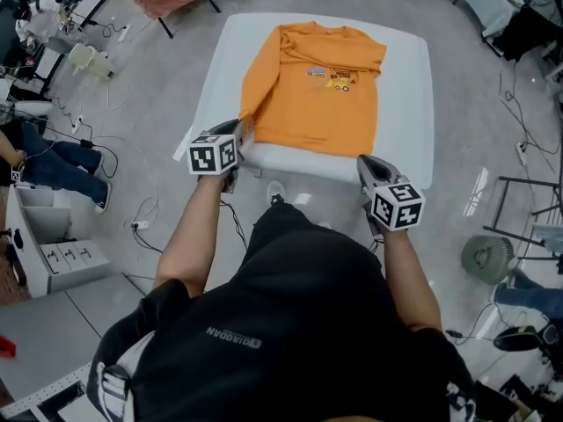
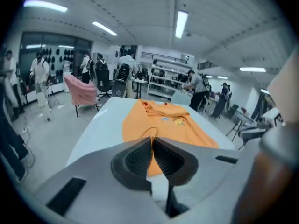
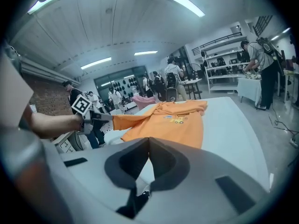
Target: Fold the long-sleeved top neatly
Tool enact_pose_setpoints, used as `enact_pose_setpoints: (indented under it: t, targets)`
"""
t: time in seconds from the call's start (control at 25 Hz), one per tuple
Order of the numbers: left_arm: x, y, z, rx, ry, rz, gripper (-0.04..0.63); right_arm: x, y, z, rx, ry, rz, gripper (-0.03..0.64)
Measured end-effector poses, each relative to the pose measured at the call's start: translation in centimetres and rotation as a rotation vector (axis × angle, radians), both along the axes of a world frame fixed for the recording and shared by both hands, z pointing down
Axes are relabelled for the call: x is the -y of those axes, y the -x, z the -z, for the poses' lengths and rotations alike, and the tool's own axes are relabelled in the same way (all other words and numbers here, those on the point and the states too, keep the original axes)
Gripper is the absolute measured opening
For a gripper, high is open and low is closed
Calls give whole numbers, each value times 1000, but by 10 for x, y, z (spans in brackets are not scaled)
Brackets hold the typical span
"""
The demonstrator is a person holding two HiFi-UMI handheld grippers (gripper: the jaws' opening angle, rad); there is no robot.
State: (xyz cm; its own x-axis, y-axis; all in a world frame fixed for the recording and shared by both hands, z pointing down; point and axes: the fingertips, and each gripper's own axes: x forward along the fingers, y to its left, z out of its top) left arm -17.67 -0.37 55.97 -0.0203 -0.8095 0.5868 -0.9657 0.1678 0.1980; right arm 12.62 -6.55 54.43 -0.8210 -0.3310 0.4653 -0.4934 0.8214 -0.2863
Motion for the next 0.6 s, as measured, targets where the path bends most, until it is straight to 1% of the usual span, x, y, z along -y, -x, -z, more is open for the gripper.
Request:
enact_pose_setpoints:
  t: [0.08, 0.12, 0.28, 0.44, 0.6]
  targets:
    - [4, 20, 24, -56, -63, 32, 18, 4, 6, 1, 2, -2, 3, 5]
    - [6, 30, 37, -64, -88, 40, 18, 7, 9, 2, 3, -5, 3, 5]
    - [21, 74, 84, -33, -167, 53, 18, 23, 22, 8, 4, -17, -4, 5]
    - [37, 121, 127, -18, -245, 67, 18, 40, 41, 15, 6, -30, -17, 5]
    - [60, 173, 156, -4, -276, 87, 18, 59, 63, 24, 3, -43, -32, 5]
